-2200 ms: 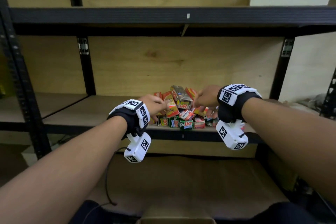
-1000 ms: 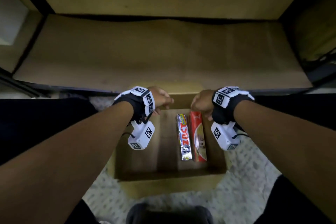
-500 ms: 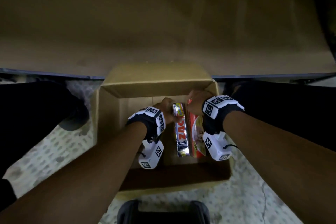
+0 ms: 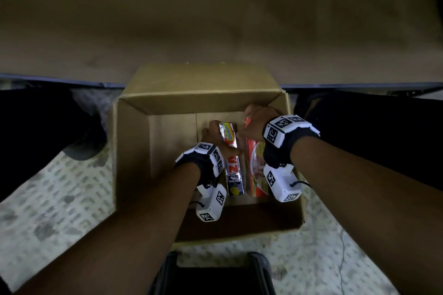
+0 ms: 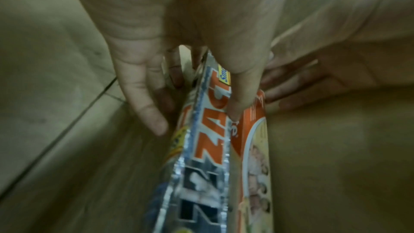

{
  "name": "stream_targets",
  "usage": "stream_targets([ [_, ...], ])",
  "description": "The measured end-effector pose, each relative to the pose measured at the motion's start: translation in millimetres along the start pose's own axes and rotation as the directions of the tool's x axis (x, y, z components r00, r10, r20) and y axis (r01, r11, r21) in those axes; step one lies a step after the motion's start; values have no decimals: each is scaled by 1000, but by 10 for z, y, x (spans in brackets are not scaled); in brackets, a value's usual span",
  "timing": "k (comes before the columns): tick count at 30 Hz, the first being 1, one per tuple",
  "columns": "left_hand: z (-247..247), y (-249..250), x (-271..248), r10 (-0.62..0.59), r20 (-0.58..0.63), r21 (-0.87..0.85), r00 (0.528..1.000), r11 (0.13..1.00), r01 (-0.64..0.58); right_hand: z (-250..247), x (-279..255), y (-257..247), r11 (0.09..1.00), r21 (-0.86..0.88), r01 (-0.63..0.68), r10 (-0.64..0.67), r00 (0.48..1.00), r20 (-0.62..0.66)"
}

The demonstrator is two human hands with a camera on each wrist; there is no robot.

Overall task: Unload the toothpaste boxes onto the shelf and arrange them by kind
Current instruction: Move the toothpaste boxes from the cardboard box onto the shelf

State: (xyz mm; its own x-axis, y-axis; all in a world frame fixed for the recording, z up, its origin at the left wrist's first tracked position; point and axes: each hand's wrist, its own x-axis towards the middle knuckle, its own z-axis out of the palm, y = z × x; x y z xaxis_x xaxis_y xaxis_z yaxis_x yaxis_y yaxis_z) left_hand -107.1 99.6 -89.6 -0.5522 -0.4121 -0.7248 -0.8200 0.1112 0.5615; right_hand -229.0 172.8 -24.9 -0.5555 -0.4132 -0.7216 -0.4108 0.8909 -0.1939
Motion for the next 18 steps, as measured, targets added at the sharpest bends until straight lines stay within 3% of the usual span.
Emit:
stream_targets([
  [6,-216,-212,35,-79,152,-215,985,970,111,177,27,-7,985,-172,13,-18,999,-28],
  [10,-414,-327,-78,-125,144,-345,982,924,168,340,18,35,954,-300,-5,0,1000,-17],
  [16,-745,-530,-47,-127,86,-297,988,943,147,488,-30,35,959,-277,53,-40,998,52],
  [18,-800,-555,-41,-131,90,-276,987,949,151,546,-66,31,982,-179,63,-54,997,55],
])
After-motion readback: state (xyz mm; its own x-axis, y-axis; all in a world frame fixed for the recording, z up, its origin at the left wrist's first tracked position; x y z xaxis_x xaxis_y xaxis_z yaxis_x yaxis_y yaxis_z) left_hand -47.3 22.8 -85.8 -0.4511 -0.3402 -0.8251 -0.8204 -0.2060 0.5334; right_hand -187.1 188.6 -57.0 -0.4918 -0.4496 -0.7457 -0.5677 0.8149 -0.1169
